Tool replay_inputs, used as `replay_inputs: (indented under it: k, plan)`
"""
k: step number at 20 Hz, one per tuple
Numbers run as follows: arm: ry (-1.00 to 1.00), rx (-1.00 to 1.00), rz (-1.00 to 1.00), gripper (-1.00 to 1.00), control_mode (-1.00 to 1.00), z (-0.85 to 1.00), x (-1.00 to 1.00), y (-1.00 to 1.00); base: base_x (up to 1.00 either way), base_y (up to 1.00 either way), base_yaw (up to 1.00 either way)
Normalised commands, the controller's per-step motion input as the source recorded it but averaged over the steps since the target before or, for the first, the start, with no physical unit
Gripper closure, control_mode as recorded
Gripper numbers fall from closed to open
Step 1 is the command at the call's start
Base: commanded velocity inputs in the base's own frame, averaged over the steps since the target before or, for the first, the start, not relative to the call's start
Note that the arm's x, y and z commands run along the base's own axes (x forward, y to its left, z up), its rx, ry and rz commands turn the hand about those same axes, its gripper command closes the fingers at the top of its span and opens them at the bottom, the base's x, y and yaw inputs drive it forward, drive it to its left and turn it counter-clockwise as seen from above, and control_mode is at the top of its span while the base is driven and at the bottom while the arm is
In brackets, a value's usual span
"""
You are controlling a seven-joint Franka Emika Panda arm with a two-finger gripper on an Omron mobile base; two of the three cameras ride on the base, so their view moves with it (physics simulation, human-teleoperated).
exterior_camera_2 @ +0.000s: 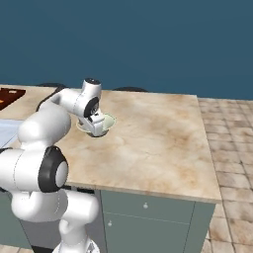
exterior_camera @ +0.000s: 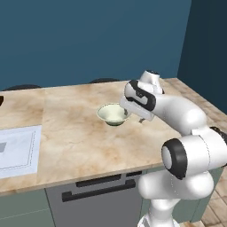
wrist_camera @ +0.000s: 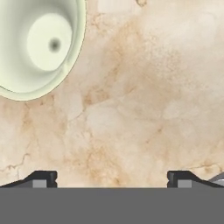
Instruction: Place the two vegetables and bowl onto the tray for setting up a vegetable dip station.
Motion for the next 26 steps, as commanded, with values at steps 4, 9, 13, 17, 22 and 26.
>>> replay_inputs:
  k: [4, 9, 13, 17, 22, 26]
  plan:
    - [0.0, 0.0, 0.0, -1.0, -1.0, -0.07, 0.03, -0.18, 0.0, 0.0, 0.0]
    - [0.0, 0.0, 0.0, -1.0, -1.0, -0.13, 0.0, -0.18, 0.0, 0.0, 0.0]
    - [0.0, 0.0, 0.0, -1.0, -1.0, -0.2, 0.06, -0.1, 0.0, 0.0, 0.0]
    - [0.0, 0.0, 0.0, -1.0, -1.0, -0.21, 0.15, -0.05, 0.0, 0.0, 0.0]
    - [-0.01, 0.0, 0.0, -1.0, -1.0, -0.11, 0.2, -0.06, 0.0, 0.0, 0.0]
    - [-0.05, 0.0, 0.0, -1.0, -1.0, -0.01, 0.18, -0.03, 0.0, 0.0, 0.0]
